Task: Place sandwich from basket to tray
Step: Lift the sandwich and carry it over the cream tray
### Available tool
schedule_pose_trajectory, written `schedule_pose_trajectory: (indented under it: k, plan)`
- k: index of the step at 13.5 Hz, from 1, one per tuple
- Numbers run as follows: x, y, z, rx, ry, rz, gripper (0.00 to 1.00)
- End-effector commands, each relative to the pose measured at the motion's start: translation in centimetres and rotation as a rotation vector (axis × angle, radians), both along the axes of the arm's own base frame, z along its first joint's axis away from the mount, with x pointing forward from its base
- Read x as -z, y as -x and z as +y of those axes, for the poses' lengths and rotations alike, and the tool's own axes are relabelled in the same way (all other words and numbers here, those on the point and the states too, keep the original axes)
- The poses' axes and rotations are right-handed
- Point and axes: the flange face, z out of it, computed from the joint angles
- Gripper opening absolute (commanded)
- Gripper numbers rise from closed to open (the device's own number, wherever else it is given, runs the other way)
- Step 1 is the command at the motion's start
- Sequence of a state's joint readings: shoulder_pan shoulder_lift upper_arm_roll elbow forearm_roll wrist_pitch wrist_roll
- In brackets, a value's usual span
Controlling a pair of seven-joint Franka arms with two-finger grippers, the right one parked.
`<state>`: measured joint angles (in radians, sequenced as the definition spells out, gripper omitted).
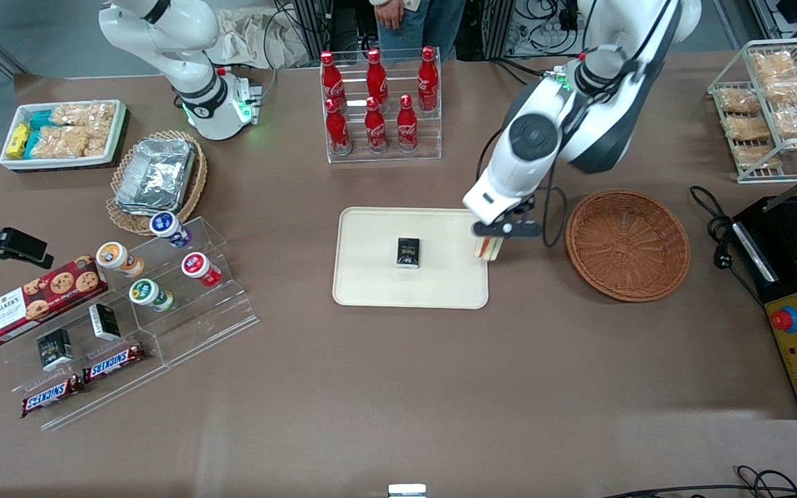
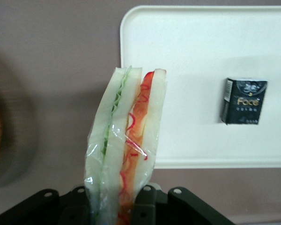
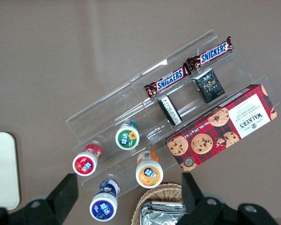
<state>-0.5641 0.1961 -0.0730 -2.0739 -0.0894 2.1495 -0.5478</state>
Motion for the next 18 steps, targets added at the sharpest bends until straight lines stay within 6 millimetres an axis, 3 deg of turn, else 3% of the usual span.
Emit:
schedule_pose_trajectory:
  k: [1,2,5,10,11,12,13,15,18]
  plan:
    - [3.3,-0.3,-1.8,-0.054,0.000,-0.019,0.00]
    - [4.6,0.5,-2.8,-0.050,0.002,-0.030,0.00]
    - [8.3,1.4,-3.1,-0.047,-0.001,-0.051,0.00]
    - [10.0,1.7,-3.2,-0.019,-0.023,-0.059,0.00]
    - [9.9,1.4,-3.0,-0.023,-0.020,-0.064,0.12]
    - [9.6,1.0,-2.9,-0.017,-0.022,-0.076,0.68]
    - [9.7,0.9,-3.1,-0.007,-0.026,-0.080,1.00]
    - [8.3,0.0,-3.3,0.026,-0.026,-0.115,1.00]
    - [2.5,-2.6,-3.2,0.001,-0.045,-0.148,1.00]
